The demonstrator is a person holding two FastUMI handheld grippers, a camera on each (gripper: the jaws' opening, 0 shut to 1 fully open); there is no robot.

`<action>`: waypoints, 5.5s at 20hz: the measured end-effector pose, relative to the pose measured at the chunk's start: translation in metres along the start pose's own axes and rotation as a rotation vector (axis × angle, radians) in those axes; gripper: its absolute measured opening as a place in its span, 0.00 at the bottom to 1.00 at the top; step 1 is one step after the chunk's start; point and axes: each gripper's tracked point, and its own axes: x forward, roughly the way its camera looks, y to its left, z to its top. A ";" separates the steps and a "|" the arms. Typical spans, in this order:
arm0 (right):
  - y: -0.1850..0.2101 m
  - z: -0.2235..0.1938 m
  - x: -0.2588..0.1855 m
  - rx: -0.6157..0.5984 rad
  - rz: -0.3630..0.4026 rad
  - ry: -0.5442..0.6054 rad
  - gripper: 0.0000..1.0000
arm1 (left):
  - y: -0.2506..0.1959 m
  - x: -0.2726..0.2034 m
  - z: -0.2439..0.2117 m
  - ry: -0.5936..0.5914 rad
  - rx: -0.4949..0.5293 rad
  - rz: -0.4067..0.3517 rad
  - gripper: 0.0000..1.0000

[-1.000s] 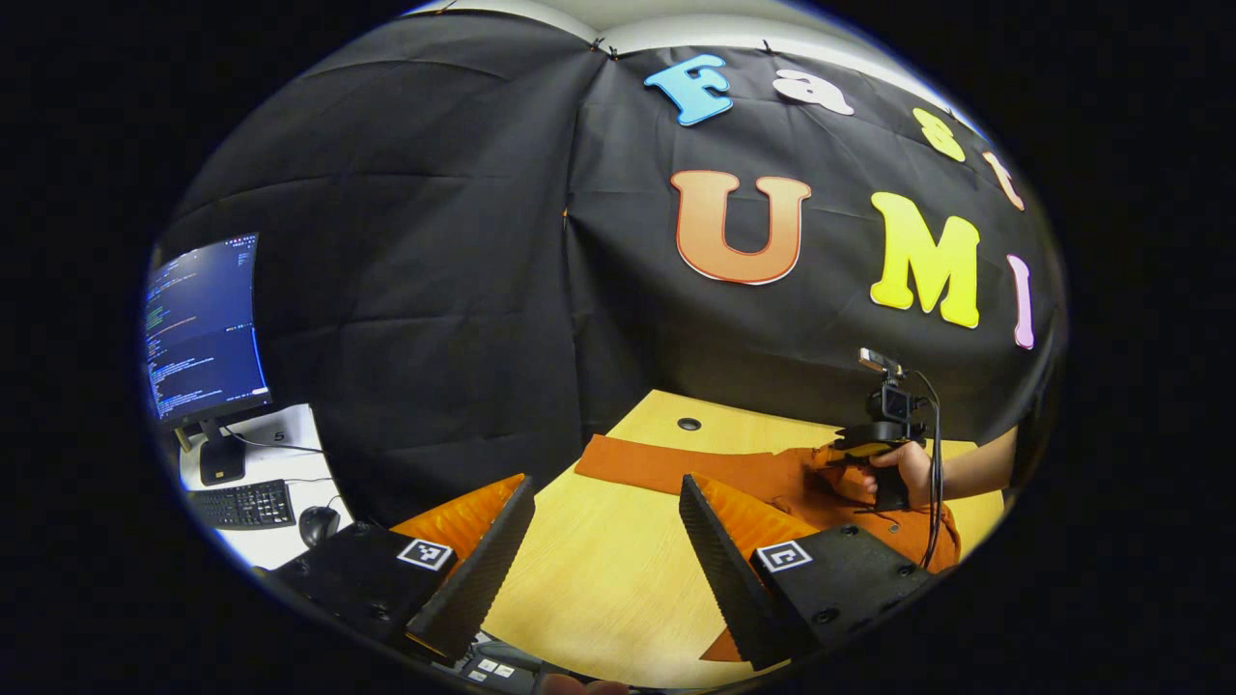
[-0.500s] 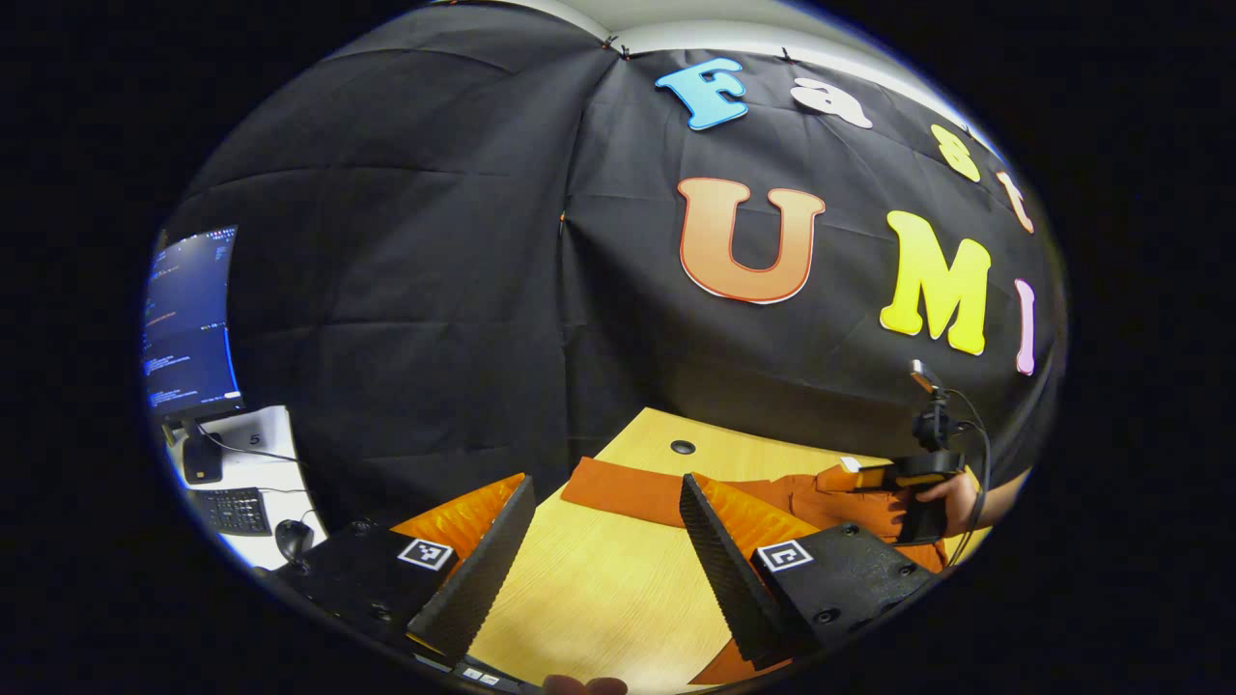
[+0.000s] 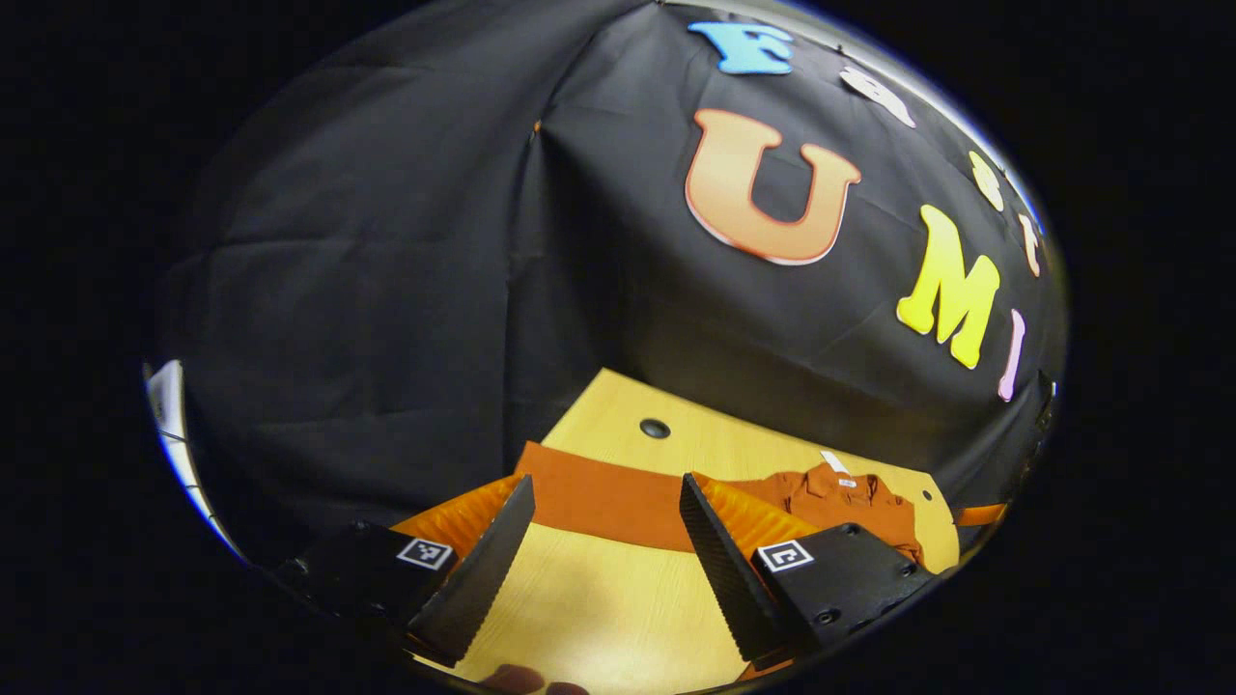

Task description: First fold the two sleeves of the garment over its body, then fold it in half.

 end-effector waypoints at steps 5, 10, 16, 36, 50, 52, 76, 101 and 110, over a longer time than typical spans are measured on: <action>-0.037 0.004 -0.059 0.092 -0.093 -0.061 0.76 | 0.046 0.083 -0.029 0.134 -0.081 -0.065 0.99; -0.064 -0.009 -0.084 0.206 -0.188 -0.078 0.76 | 0.080 0.136 -0.047 0.229 -0.124 -0.061 0.99; -0.065 -0.019 -0.096 0.224 -0.232 -0.060 0.76 | 0.092 0.171 -0.060 0.312 -0.186 -0.053 0.99; -0.092 -0.006 -0.114 0.218 -0.177 -0.121 0.76 | -0.014 0.122 -0.010 0.282 -0.065 -0.069 0.03; -0.157 0.009 -0.177 0.115 -0.056 -0.245 0.76 | -0.387 0.037 0.007 0.267 0.115 -0.350 0.03; -0.182 0.006 -0.186 0.131 -0.076 -0.257 0.76 | -0.434 0.038 -0.014 0.301 0.161 -0.398 0.03; -0.335 -0.056 -0.293 0.260 -0.314 -0.242 0.76 | -0.586 0.114 -0.272 0.530 0.181 -0.244 0.34; -0.030 0.100 -0.205 -0.249 -0.180 -0.638 0.96 | -0.399 -0.182 0.034 -0.509 0.330 -0.182 0.98; -0.060 0.049 -0.196 -0.188 -0.239 -0.489 0.92 | -0.341 -0.167 -0.006 -0.325 0.303 -0.241 0.98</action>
